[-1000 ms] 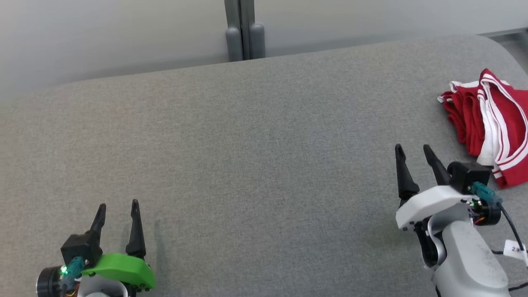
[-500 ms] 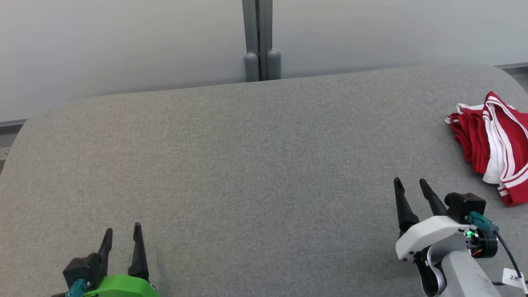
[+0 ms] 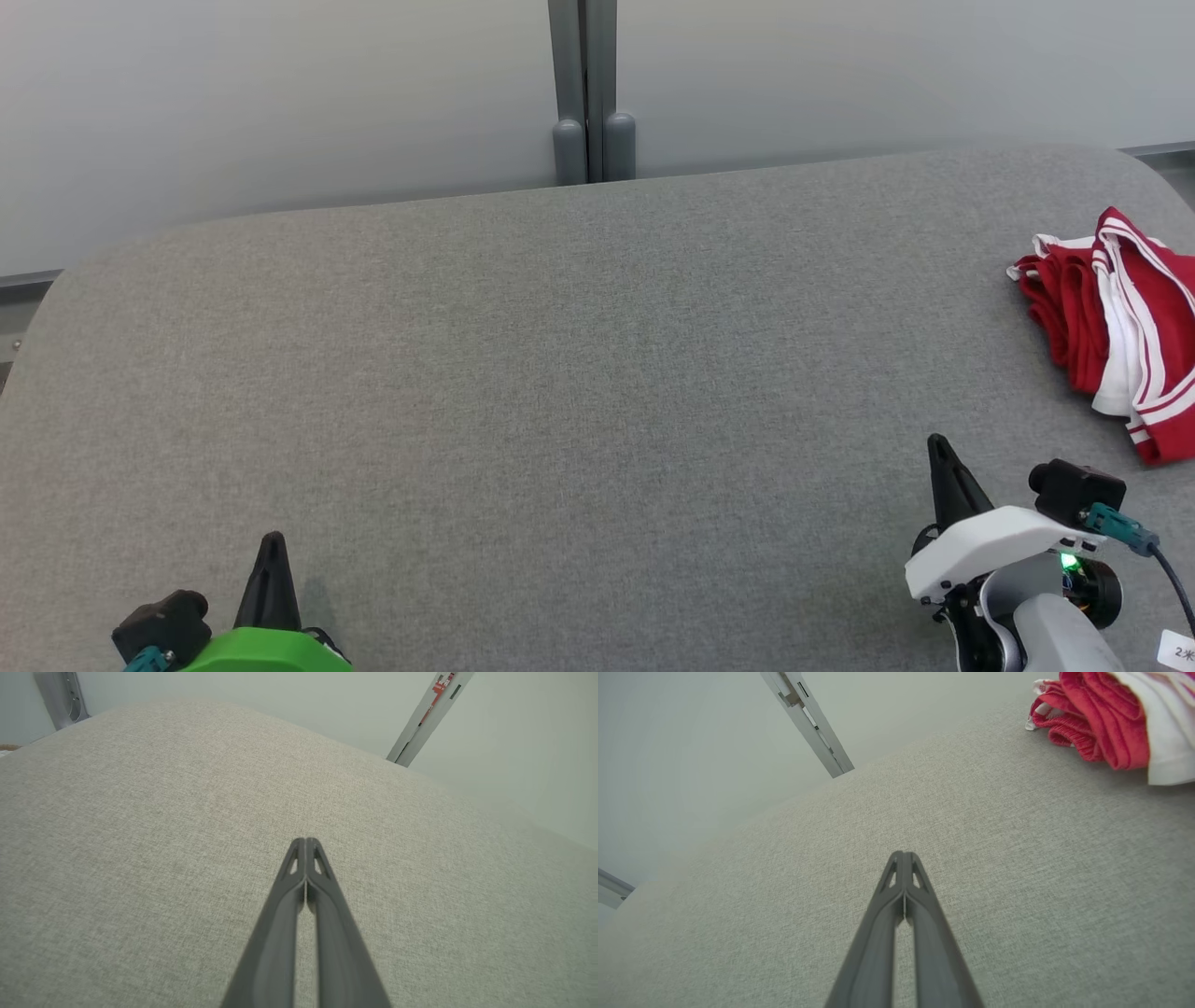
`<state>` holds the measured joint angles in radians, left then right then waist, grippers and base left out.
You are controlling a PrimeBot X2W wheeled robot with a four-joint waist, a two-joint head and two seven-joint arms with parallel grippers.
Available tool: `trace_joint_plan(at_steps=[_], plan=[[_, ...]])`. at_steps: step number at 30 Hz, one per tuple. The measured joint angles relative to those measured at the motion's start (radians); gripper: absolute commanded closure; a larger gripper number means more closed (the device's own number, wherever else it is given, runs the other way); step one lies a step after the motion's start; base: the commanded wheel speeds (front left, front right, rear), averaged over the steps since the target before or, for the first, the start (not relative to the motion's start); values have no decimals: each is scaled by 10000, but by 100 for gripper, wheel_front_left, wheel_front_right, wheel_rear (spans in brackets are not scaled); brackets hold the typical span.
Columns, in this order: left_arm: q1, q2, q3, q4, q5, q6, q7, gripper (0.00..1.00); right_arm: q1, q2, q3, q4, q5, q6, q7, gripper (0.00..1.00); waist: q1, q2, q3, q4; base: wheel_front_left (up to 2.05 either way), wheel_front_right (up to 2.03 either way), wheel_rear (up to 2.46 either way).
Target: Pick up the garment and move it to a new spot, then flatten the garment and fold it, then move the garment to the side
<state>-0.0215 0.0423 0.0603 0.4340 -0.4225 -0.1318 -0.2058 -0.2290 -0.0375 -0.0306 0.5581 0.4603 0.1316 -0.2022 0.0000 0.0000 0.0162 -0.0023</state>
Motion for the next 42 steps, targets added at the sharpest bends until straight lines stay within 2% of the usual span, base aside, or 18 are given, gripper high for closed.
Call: trace_joint_plan(at_steps=[15, 42], plan=[[-91, 2, 77, -422, -2581, 0, 654, 100, 314, -10, -151, -696, 2483, 0, 633, 100, 0, 0, -18, 3, 0, 0, 0], [-332, 10, 257, -984, -6057, 0, 1624, 100, 598, -38, -407, -1616, 5877, -2, 1588, 100, 0, 0, -50, 9, 0, 0, 0]])
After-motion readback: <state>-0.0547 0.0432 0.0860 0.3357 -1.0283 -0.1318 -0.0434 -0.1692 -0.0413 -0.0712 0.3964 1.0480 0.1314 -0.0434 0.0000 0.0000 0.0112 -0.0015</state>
